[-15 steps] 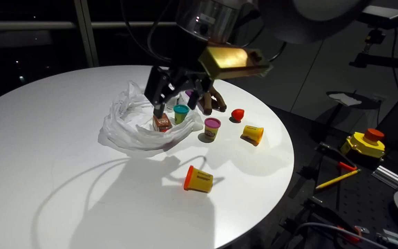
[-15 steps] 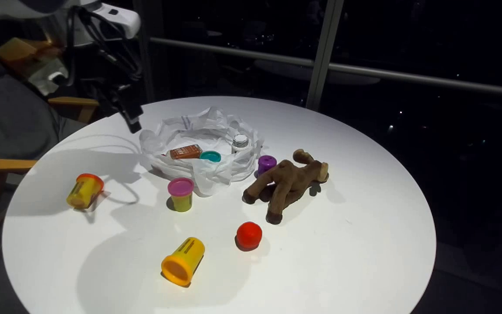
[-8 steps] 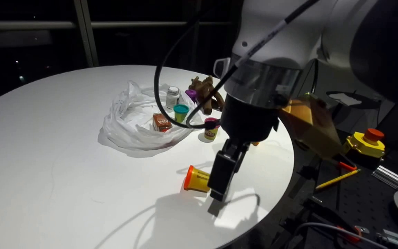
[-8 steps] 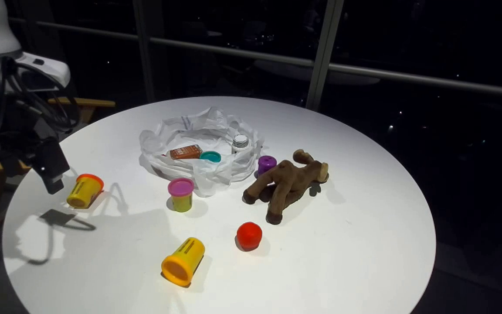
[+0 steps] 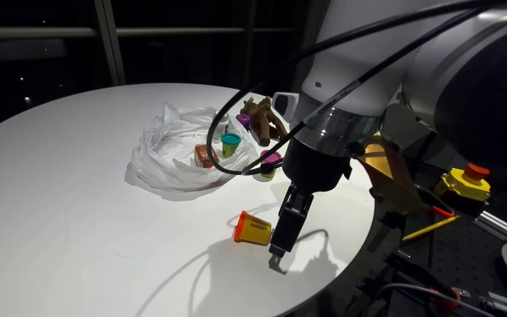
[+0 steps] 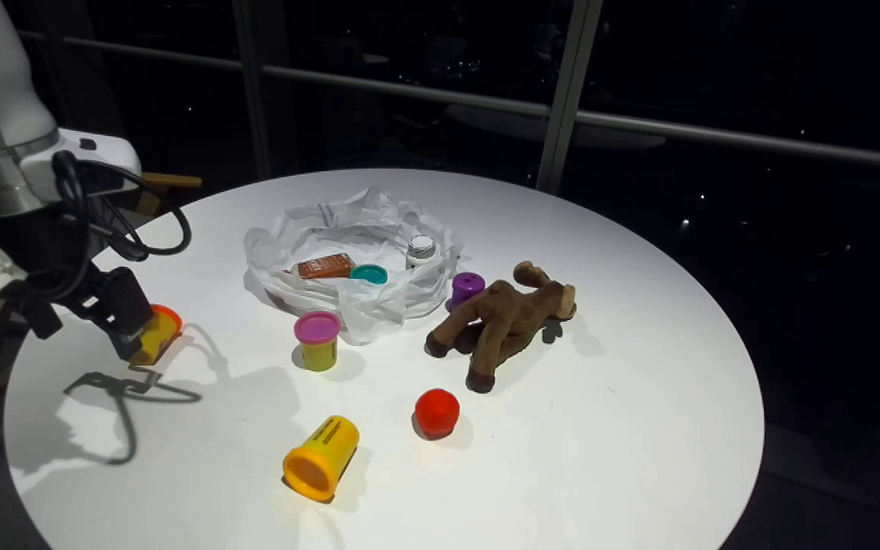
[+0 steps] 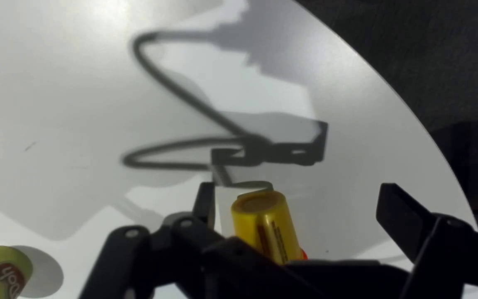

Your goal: Pick the bottles and objects on the table and put them in the plastic bag

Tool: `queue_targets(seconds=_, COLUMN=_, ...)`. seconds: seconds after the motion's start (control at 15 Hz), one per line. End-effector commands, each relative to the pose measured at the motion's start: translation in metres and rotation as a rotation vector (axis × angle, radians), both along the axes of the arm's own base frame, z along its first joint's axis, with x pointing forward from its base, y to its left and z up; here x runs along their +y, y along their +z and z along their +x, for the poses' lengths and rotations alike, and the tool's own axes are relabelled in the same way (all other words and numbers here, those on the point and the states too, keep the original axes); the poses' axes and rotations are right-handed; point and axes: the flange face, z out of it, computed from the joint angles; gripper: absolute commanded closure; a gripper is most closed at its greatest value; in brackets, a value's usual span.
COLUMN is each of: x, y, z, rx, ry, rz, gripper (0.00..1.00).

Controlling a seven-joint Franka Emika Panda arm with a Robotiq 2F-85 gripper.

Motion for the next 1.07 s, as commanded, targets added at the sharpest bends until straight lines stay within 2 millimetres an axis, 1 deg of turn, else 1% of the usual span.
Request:
queue_targets(seconds=0.0, x=-0.005, y=-0.020, z=0.011, rx=-0.036, ry=0.033, rz=0.000, gripper=0.00)
queue_targets(seconds=0.2, x=-0.009, y=-0.033, z=0.022, rx=-0.075, ry=0.062, rz=-0.015, gripper=0.00)
queue_targets(seconds=0.6, x=0.008, y=-0.046, z=0.037, rx=-0.137, ry=0.095, rz=-0.010, gripper=0.00)
queue_targets(seconds=0.67, x=0.010, y=-0.048, z=0.038, rx=-0.143, ry=0.101, rz=-0.010, gripper=0.02)
queue_targets(seconds=0.73, x=0.012, y=-0.048, z=0.039, rx=-0.146, ry=0.103, rz=-0.010, gripper=0.26)
queue_targets(seconds=0.8, x=0.013, y=-0.047, z=0.039, rx=-0.149, ry=0.108, rz=-0.014, gripper=0.27)
queue_targets(seconds=0.87, x=0.014, y=-0.045, z=0.040, rx=-0.151, ry=0.115, rz=-0.022, gripper=0.30)
queue_targets(seconds=0.93, x=0.014, y=-0.043, z=0.040, rx=-0.150, ry=0.117, rz=-0.027, gripper=0.38)
queue_targets(seconds=1.0, x=0.015, y=-0.036, z=0.041, rx=-0.161, ry=0.119, rz=-0.029, gripper=0.49)
